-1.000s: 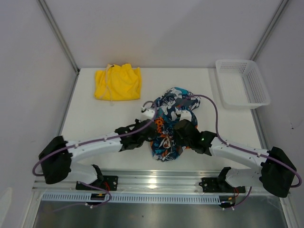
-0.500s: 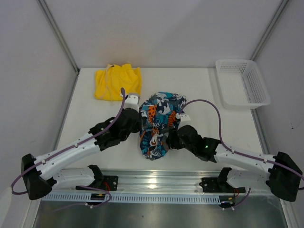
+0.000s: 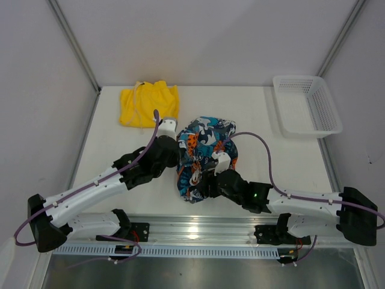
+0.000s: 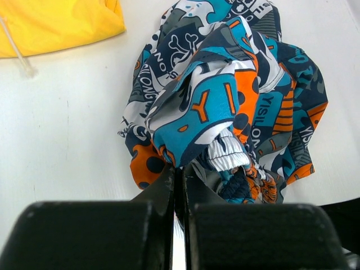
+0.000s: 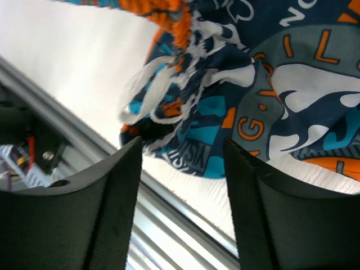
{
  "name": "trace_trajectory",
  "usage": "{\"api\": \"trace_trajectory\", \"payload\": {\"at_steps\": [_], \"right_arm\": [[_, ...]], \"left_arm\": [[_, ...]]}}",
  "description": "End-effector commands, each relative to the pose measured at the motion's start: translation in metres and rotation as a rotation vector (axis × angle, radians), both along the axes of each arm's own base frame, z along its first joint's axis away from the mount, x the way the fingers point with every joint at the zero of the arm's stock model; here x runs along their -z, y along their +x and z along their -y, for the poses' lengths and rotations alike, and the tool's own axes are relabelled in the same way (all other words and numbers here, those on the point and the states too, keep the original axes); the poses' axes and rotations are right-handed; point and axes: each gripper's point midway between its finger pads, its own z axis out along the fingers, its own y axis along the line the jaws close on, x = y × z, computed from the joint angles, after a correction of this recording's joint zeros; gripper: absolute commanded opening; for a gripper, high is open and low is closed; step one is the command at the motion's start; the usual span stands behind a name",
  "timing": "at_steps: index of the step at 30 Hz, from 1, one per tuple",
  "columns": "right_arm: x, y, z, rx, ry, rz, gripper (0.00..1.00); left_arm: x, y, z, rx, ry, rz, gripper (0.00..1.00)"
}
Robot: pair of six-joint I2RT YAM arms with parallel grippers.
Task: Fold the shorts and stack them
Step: Flatten the shorts out
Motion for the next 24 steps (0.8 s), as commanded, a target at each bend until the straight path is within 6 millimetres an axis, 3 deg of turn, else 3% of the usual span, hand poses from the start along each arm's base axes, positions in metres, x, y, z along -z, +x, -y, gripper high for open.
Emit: {"api": "trace_trajectory", "payload": {"at_steps": [1, 4, 10, 16, 24], "right_arm": [[-0.007, 0.016, -0.012, 0.092, -0.006, 0.013, 0.59], [0.010, 0.019, -0.006, 0.135, -0.095, -0.004, 0.49], [0.020, 0.021, -0.001, 0.158, -0.141, -0.012, 0.42], [0.021, 0.017, -0.009, 0.125, -0.138, -0.026, 0.48], [0.029, 0.018, -0.037, 0.098, -0.159, -0.039, 0.49]], "left_arm": [[-0.030, 0.003, 0.005, -0.010, -0.076, 0.042, 0.00], [-0.040, 0.004, 0.001, -0.022, -0.073, 0.059, 0.00], [-0.068, 0.003, -0.004, -0.024, -0.105, 0.096, 0.00], [-0.089, 0.003, -0.004, -0.021, -0.138, 0.122, 0.00], [-0.099, 0.002, 0.005, 0.002, -0.184, 0.118, 0.00]]}}
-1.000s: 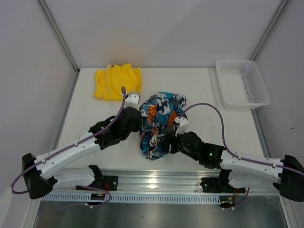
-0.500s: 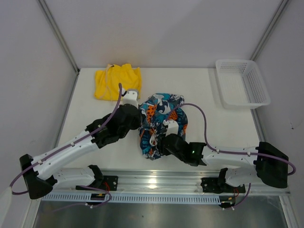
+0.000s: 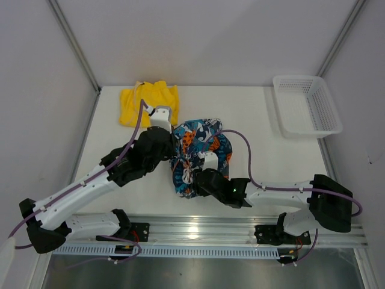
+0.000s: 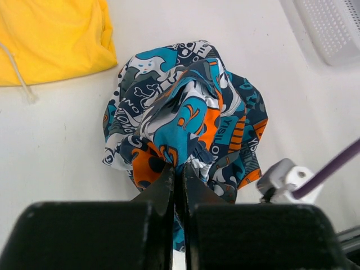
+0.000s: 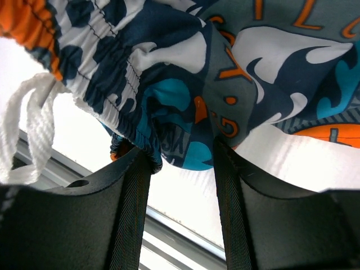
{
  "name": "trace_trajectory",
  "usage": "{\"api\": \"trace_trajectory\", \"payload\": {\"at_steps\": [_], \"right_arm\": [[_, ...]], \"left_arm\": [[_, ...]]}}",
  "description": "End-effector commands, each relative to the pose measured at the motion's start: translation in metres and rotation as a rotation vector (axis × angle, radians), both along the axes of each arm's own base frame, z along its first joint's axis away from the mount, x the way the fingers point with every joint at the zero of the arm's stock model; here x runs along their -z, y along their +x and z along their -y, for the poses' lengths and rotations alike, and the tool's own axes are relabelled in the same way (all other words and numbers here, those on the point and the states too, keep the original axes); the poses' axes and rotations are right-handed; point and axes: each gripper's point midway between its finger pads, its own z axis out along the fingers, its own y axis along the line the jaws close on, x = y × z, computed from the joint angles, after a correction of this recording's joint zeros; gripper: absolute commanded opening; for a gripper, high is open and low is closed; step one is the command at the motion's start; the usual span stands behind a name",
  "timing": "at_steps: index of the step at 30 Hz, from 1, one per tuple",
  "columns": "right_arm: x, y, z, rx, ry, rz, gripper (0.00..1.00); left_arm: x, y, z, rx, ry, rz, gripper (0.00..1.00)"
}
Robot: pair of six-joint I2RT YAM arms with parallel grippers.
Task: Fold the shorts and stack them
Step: Flatten the shorts out
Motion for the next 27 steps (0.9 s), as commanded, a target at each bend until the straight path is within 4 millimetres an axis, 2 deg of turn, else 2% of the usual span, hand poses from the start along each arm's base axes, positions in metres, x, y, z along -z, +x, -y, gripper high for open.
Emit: {"api": "trace_trajectory", "payload": {"at_steps": [1, 6, 10, 11, 12, 15, 18, 21, 23, 27], "right_arm": [[0.000, 0.003, -0.023, -0.003, 0.003, 0.001, 0.50], [0.012, -0.002, -0.038, 0.000, -0.004, -0.003, 0.50], [0.022, 0.000, -0.041, 0.031, -0.002, 0.001, 0.46], [0.019, 0.002, -0.046, 0.037, 0.028, 0.018, 0.42], [0.017, 0.003, -0.047, 0.034, 0.036, 0.035, 0.29], [0.019, 0.003, -0.049, 0.023, 0.035, 0.050, 0.17], [0.023, -0.001, -0.044, 0.002, -0.029, 0.078, 0.16], [0.026, -0.010, -0.032, -0.022, -0.098, 0.099, 0.20], [0.030, -0.013, -0.018, -0.024, -0.160, 0.114, 0.19], [0.031, -0.016, 0.002, -0.024, -0.238, 0.116, 0.00]], "left_arm": [[-0.037, 0.003, 0.003, -0.005, -0.092, 0.056, 0.00], [-0.041, 0.005, 0.005, -0.017, -0.101, 0.054, 0.00], [-0.058, 0.003, 0.007, -0.008, -0.153, 0.063, 0.00], [-0.060, 0.003, 0.007, -0.008, -0.159, 0.064, 0.00], [-0.066, 0.003, 0.007, -0.005, -0.173, 0.072, 0.00], [-0.075, 0.005, 0.006, -0.009, -0.178, 0.085, 0.00], [-0.080, 0.012, 0.001, -0.025, -0.158, 0.089, 0.00], [-0.083, 0.020, -0.005, -0.036, -0.140, 0.090, 0.00], [-0.084, 0.024, -0.011, -0.053, -0.127, 0.093, 0.00], [-0.098, 0.028, -0.022, -0.066, -0.137, 0.117, 0.00]]}}
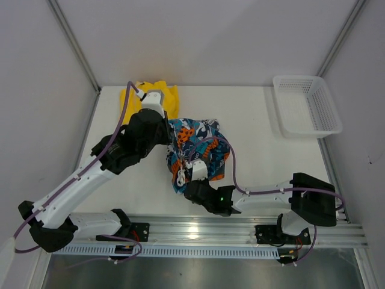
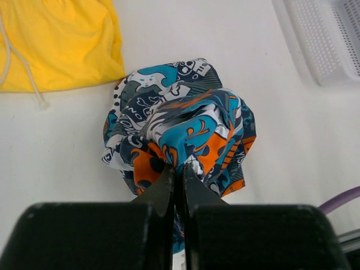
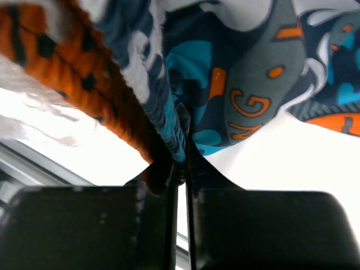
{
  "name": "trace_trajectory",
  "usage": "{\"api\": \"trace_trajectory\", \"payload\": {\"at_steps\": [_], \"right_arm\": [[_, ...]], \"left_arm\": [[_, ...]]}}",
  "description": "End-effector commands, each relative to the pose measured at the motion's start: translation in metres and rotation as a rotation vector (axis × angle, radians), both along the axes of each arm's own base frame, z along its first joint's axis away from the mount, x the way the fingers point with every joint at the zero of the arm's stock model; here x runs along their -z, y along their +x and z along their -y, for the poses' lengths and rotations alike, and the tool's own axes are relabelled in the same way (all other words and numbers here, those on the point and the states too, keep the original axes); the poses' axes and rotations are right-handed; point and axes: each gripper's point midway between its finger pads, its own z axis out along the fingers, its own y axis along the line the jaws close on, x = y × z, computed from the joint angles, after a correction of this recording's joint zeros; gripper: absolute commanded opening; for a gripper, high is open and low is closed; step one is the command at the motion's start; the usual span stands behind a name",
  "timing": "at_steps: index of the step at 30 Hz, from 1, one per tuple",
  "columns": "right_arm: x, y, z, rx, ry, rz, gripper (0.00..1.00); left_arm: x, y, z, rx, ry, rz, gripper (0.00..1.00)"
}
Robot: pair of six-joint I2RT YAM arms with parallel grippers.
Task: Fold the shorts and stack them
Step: Flatten the shorts out
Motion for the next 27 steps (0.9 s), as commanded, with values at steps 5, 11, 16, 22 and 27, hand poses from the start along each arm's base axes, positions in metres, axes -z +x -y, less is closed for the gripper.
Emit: {"api": "trace_trajectory", "payload": {"at_steps": [5, 11, 16, 22, 27], "right_arm": [[-0.019, 0.000, 0.068, 0.034, -0.224, 0.056, 0.00], [-0.103, 0.021, 0.109, 0.043, -0.199, 0.040, 0.00], [-0.178, 0.045, 0.163, 0.111, -0.241, 0.072, 0.00], [-0.301, 0.029, 0.163, -0.071, -0.063, 0.231, 0.00], [-0.390, -0.024, 0.158, -0.347, 0.142, 0.270, 0.00]], "left_arm": [[-0.077, 0.019, -0.029, -0.084, -0.051, 0.159, 0.00], [-0.106, 0.036, -0.048, -0.139, -0.081, 0.187, 0.00], [-0.154, 0.051, -0.052, -0.149, -0.099, 0.254, 0.00], [-0.220, 0.026, -0.057, -0.066, -0.167, 0.401, 0.00], [-0.270, -0.038, -0.082, 0.026, -0.271, 0.547, 0.00]]}}
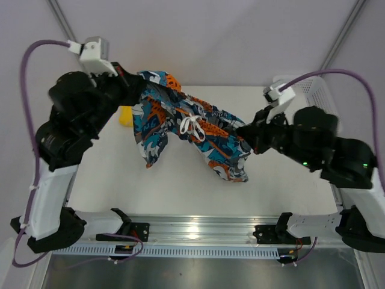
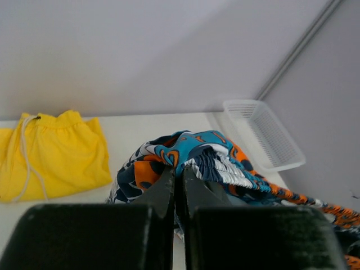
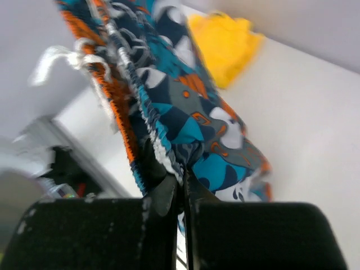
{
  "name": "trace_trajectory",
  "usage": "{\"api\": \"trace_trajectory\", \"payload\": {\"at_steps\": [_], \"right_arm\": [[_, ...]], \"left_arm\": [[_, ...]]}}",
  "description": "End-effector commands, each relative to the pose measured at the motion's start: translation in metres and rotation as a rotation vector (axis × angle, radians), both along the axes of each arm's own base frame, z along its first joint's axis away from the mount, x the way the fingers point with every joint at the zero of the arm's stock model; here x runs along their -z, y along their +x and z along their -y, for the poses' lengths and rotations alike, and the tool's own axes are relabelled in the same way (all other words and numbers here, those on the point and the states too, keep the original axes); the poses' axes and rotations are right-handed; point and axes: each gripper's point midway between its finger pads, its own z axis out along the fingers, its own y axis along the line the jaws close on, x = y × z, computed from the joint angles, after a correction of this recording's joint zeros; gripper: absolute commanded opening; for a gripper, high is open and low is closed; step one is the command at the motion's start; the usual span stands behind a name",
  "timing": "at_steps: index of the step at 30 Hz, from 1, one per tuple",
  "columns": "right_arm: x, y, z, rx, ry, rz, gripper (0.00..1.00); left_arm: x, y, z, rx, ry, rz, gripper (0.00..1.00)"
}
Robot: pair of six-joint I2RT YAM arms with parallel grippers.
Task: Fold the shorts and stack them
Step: Flatten the shorts out
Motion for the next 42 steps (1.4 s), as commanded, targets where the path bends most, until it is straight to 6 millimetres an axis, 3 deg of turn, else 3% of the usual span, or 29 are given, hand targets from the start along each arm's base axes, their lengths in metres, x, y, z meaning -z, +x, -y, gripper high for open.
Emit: {"api": "trace_trajectory", "payload": {"at_steps": [1, 2, 4, 7, 10, 11, 14, 15, 17, 19, 20, 21, 22, 23, 24, 25, 26, 28, 30, 31, 32, 33, 34, 35, 36, 38, 39, 40, 42], "right_arm": [[-0.029, -0.059, 0.005, -0.321, -0.001, 0.003, 0.00], [-0.037, -0.067, 0.006, -0.351, 0.018, 0.002, 0.00], [-0.069, -0.083, 0.010, -0.416, 0.093, 0.031, 0.00], [-0.085, -0.098, 0.009, -0.482, 0.138, 0.031, 0.00], [-0.085, -0.088, 0.007, -0.438, 0.138, 0.035, 0.00], [-0.082, -0.069, 0.013, -0.324, 0.120, 0.043, 0.00], [-0.059, -0.029, 0.019, -0.115, 0.031, 0.033, 0.00], [-0.052, -0.009, 0.031, 0.013, -0.006, 0.045, 0.00], [-0.027, 0.024, 0.040, 0.161, -0.065, 0.027, 0.00], [-0.004, 0.045, 0.041, 0.184, -0.082, -0.008, 0.00], [0.019, 0.064, 0.036, 0.194, -0.095, -0.038, 0.00], [0.032, 0.089, 0.059, 0.280, -0.089, -0.066, 0.00], [0.043, 0.099, 0.057, 0.251, -0.047, -0.108, 0.00], [0.040, 0.119, 0.060, 0.267, 0.009, -0.088, 0.00], [0.056, 0.141, 0.077, 0.310, 0.032, -0.127, 0.00], [0.046, 0.146, 0.065, 0.232, 0.104, -0.119, 0.00], [0.038, 0.149, 0.062, 0.207, 0.131, -0.108, 0.00], [-0.011, 0.142, 0.050, 0.126, 0.220, 0.023, 0.00], [-0.049, 0.128, 0.054, 0.115, 0.285, 0.159, 0.00], [-0.079, 0.106, 0.057, 0.085, 0.331, 0.281, 0.00], [-0.090, 0.089, 0.054, 0.035, 0.355, 0.321, 0.00], [-0.099, 0.075, 0.052, -0.013, 0.370, 0.354, 0.00], [-0.107, 0.053, 0.048, -0.080, 0.390, 0.397, 0.00], [-0.104, 0.030, 0.032, -0.229, 0.405, 0.361, 0.00], [-0.102, 0.017, 0.024, -0.314, 0.411, 0.337, 0.00], [-0.090, 0.009, 0.011, -0.420, 0.422, 0.244, 0.00], [-0.089, 0.024, 0.016, -0.331, 0.428, 0.231, 0.00], [-0.080, 0.041, 0.025, -0.200, 0.408, 0.176, 0.00], [-0.083, 0.073, 0.057, 0.074, 0.395, 0.228, 0.00]], "left_arm": [[-0.074, -0.058, -0.041, 0.023, -0.099, 0.236, 0.00], [-0.085, -0.078, -0.049, 0.050, -0.115, 0.271, 0.00], [-0.090, -0.093, -0.054, 0.077, -0.118, 0.286, 0.00], [-0.098, -0.119, -0.070, 0.084, -0.139, 0.315, 0.00], [-0.097, -0.124, -0.072, 0.091, -0.149, 0.315, 0.00], [-0.095, -0.120, -0.069, 0.094, -0.144, 0.303, 0.00], [-0.076, -0.088, -0.046, 0.094, -0.112, 0.220, 0.00], [-0.057, -0.068, -0.033, 0.090, -0.081, 0.166, 0.00], [-0.051, -0.047, -0.024, 0.063, -0.085, 0.155, 0.00], [-0.020, -0.011, -0.008, 0.042, -0.048, 0.083, 0.00], [-0.011, 0.002, -0.003, 0.040, -0.050, 0.057, 0.00], [0.003, 0.020, -0.006, 0.009, -0.042, 0.027, 0.00], [0.021, 0.044, 0.004, 0.026, -0.040, -0.007, 0.00], [0.033, 0.064, -0.003, -0.005, -0.063, -0.040, 0.00], [0.037, 0.075, -0.001, 0.004, -0.076, -0.054, 0.00], [0.039, 0.083, 0.004, 0.029, -0.087, -0.064, 0.00], [0.027, 0.087, 0.007, 0.045, -0.089, -0.038, 0.00], [0.004, 0.079, 0.010, 0.087, -0.101, 0.037, 0.00], [-0.024, 0.049, -0.001, 0.094, -0.124, 0.142, 0.00], [-0.033, 0.041, -0.004, 0.097, -0.133, 0.194, 0.00], [-0.044, 0.027, -0.009, 0.104, -0.145, 0.245, 0.00], [-0.035, 0.006, -0.013, 0.123, -0.149, 0.263, 0.00], [-0.050, -0.009, -0.018, 0.132, -0.171, 0.342, 0.00], [-0.054, -0.021, -0.021, 0.140, -0.181, 0.383, 0.00], [-0.041, -0.033, -0.023, 0.154, -0.180, 0.390, 0.00], [-0.036, -0.035, -0.029, 0.129, -0.189, 0.376, 0.00], [-0.041, -0.031, -0.034, 0.094, -0.193, 0.364, 0.00], [-0.027, -0.024, -0.034, 0.074, -0.172, 0.298, 0.00], [-0.031, -0.015, -0.043, 0.011, -0.183, 0.279, 0.00]]}}
